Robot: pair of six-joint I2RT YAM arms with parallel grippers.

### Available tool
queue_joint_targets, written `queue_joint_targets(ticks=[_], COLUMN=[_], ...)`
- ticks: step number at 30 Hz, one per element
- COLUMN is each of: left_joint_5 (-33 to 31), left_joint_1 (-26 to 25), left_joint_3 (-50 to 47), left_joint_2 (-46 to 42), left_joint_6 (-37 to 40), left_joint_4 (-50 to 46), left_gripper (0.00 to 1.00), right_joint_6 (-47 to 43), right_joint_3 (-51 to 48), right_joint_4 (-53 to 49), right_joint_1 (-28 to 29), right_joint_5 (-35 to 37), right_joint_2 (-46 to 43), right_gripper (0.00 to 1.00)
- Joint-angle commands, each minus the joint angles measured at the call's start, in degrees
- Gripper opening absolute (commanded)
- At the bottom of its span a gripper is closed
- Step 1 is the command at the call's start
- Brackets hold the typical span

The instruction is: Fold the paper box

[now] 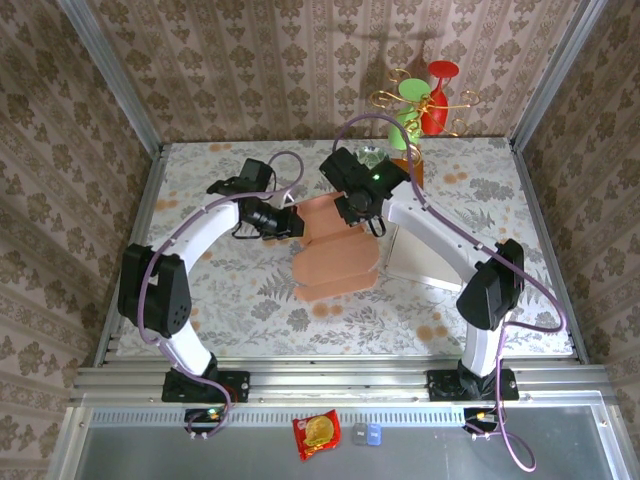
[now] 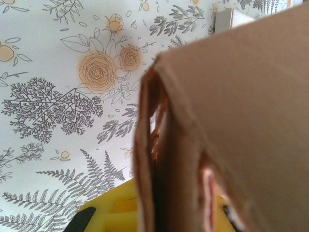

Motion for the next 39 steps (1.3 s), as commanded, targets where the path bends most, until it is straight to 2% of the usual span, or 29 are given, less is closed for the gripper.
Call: queue_joint_targets(ticks=[1, 10, 14, 16, 18, 19, 21, 22, 26, 30, 36, 39], left_joint_5=[-1.6, -5.5, -6.4, -6.7, -6.6, -6.6, -6.7, -6.8, -7.1, -8.3, -12.6, -14.6], left_joint_1=[-0.4, -1.5, -3.4, -3.9, -4.2, -4.3, -4.4, -4.5, -4.6, -4.7, -4.9, -4.8], left_joint_3=[2.3, 4.8, 5.5, 6.0, 6.4, 6.6, 6.9, 7.1, 7.5, 7.0, 1.1, -5.2], left_joint_2=[-1.6, -0.8, -0.4, -0.1, 0.4, 0.5, 0.7, 0.8, 1.2, 1.1, -1.2, -2.9], left_joint_6=[-1.4, -3.8, -4.5, -4.4, -4.3, -4.2, -4.2, -4.2, -4.2, -4.5, -6.3, -8.4], left_joint_4=[-2.8, -5.8, -6.5, -6.9, -7.3, -7.4, -7.4, -7.5, -7.7, -7.2, -1.4, 5.4], left_gripper=[0.0, 0.0, 0.0, 0.0, 0.0, 0.0, 0.0, 0.0, 0.0, 0.0, 0.0, 0.02], right_joint_6=[2.9, 6.8, 9.2, 9.3, 9.0, 8.9, 8.9, 8.8, 8.9, 9.5, 15.2, 18.4], right_joint_3=[1.6, 5.9, 7.1, 7.5, 7.7, 7.7, 7.8, 7.9, 8.3, 6.5, -0.2, -5.2], right_joint_4=[-2.8, -9.7, -12.2, -12.4, -12.3, -12.2, -12.0, -12.0, -12.3, -9.7, -6.4, -1.9], right_joint_1=[0.8, 2.1, 2.6, 2.7, 2.7, 2.7, 2.7, 2.7, 3.0, 3.1, 4.7, 6.2], right_joint_5=[8.3, 18.4, 22.2, 22.6, 22.8, 22.9, 23.2, 23.4, 24.2, 21.3, 21.5, 21.4], right_joint_2=[1.1, 6.4, 7.7, 8.0, 8.2, 8.2, 8.3, 8.4, 8.8, 7.4, 4.9, 3.2], right_gripper=[0.21, 0.07, 0.1, 0.16, 0.17, 0.15, 0.03, 0.0, 0.0, 0.0, 0.0, 0.0])
